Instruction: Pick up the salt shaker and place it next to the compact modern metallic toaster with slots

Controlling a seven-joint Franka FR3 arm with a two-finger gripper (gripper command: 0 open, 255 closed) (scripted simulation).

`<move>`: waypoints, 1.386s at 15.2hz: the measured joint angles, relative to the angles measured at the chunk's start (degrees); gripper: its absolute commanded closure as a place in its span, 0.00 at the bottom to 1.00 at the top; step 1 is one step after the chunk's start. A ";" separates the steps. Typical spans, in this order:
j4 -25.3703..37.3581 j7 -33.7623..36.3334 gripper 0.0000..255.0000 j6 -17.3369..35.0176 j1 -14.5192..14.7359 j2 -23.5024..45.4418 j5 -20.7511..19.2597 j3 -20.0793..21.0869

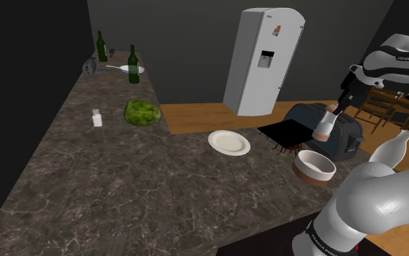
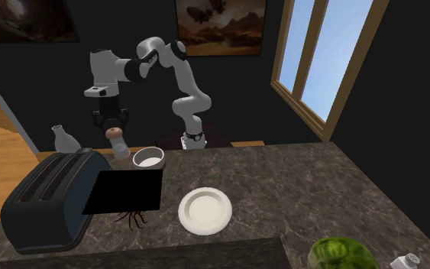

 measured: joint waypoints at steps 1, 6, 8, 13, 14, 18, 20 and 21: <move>-0.48 0.02 1.00 0.57 0.01 0.04 -0.16 -0.30; -3.98 0.22 1.00 4.27 -0.32 0.01 -1.45 -2.09; -4.93 0.32 1.00 5.62 -0.15 0.30 -1.79 -2.87; -7.67 0.44 1.00 9.57 0.32 1.17 -2.87 -5.36; -8.03 0.35 1.00 10.25 0.44 1.35 -3.05 -5.91; -10.42 0.52 1.00 13.58 0.70 2.05 -4.07 -7.94; -11.40 0.58 1.00 15.08 0.85 2.41 -4.53 -8.86; -11.72 0.51 1.00 16.05 1.35 2.92 -4.66 -9.79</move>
